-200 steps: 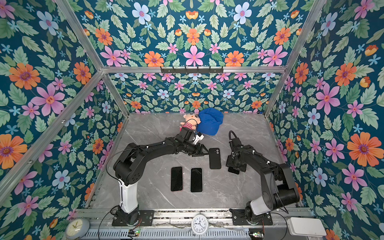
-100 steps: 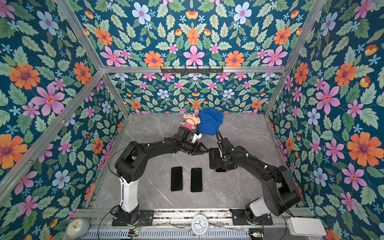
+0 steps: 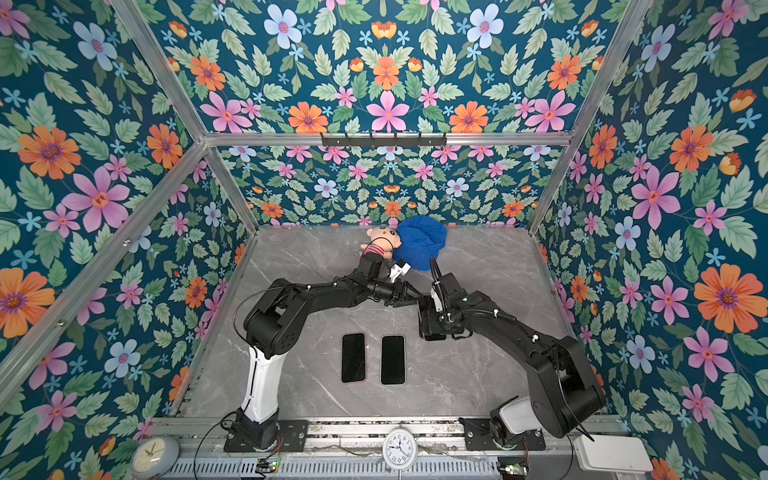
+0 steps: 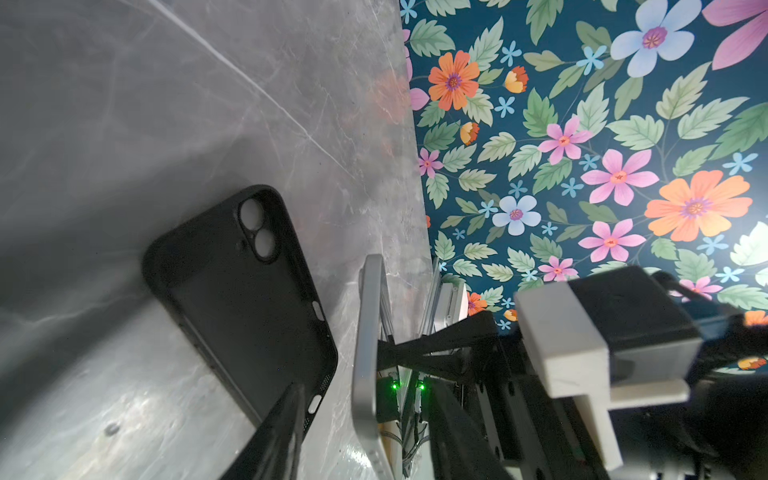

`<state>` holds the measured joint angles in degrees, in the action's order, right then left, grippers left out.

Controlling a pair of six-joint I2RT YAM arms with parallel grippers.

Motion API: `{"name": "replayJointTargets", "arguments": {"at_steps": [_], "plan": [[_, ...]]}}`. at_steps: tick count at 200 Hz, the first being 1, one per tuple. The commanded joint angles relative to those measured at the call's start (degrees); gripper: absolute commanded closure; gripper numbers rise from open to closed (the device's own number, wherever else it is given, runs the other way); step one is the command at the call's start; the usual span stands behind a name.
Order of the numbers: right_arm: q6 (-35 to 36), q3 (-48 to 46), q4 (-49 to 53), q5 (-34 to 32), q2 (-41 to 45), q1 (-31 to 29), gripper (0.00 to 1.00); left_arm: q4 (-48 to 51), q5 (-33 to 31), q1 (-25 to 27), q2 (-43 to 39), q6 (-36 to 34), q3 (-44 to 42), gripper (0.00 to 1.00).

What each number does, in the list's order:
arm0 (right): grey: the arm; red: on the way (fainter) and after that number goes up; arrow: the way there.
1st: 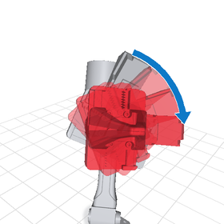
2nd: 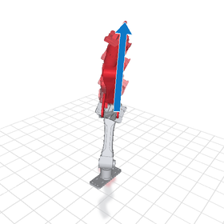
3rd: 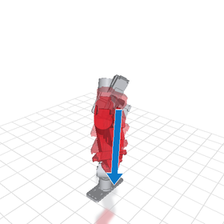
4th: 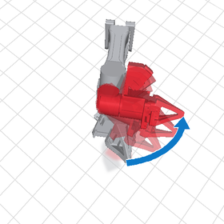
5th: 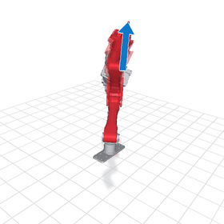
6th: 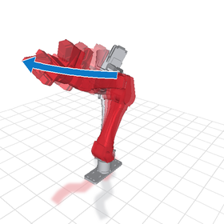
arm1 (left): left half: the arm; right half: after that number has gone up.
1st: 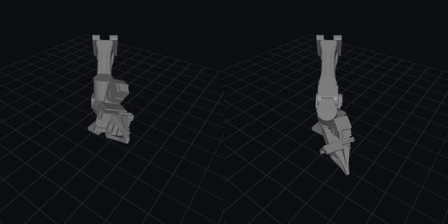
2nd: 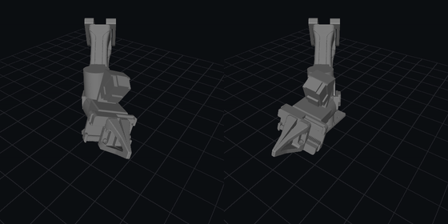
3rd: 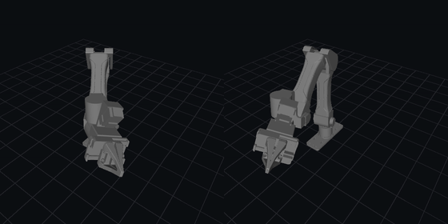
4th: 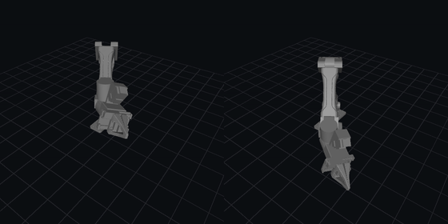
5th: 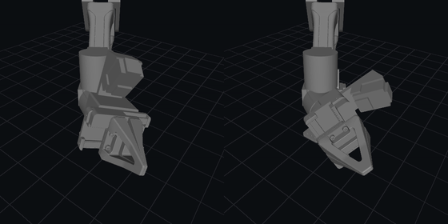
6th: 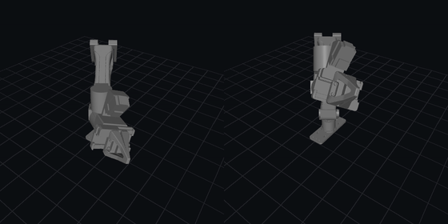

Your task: Put the phone into the phone case

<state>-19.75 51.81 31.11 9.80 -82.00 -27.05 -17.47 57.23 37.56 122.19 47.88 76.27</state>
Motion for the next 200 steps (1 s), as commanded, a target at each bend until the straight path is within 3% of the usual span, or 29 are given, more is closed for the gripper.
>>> {"name": "replayJointTargets", "arguments": {"at_steps": [1, 29, 126, 143, 170, 200], "plan": [[1.0, 0.4, -1.6, 0.5, 0.2, -0.1, 0.34, -3.6, 1.5, 0.4, -0.1, 1.0, -0.1, 0.55], [1.3, 0.4, -1.7, 0.9, 0.0, -0.2, 0.34, -4.9, 1.5, 0.4, 0.1, 1.7, -1.1, 0.65], [1.7, -0.1, -2.3, 1.1, 0.0, -0.2, 0.32, -10.9, 1.9, 0.3, 0.0, 4.9, -3.7, 0.82], [2.1, 0.2, -2.1, 1.2, -0.2, -0.2, 0.27, -11.8, 1.6, 0.4, 0.0, 5.6, -4.1, 0.84], [2.6, -0.1, -1.9, 0.0, 0.5, -0.1, 0.07, -17.9, 0.5, 0.4, 0.3, 10.9, -6.4, 0.90], [0.0, -0.3, -1.4, 0.3, 4.7, 0.0, 0.01, -26.3, -1.3, 0.5, 0.0, 17.2, -9.4, 0.93]]}}
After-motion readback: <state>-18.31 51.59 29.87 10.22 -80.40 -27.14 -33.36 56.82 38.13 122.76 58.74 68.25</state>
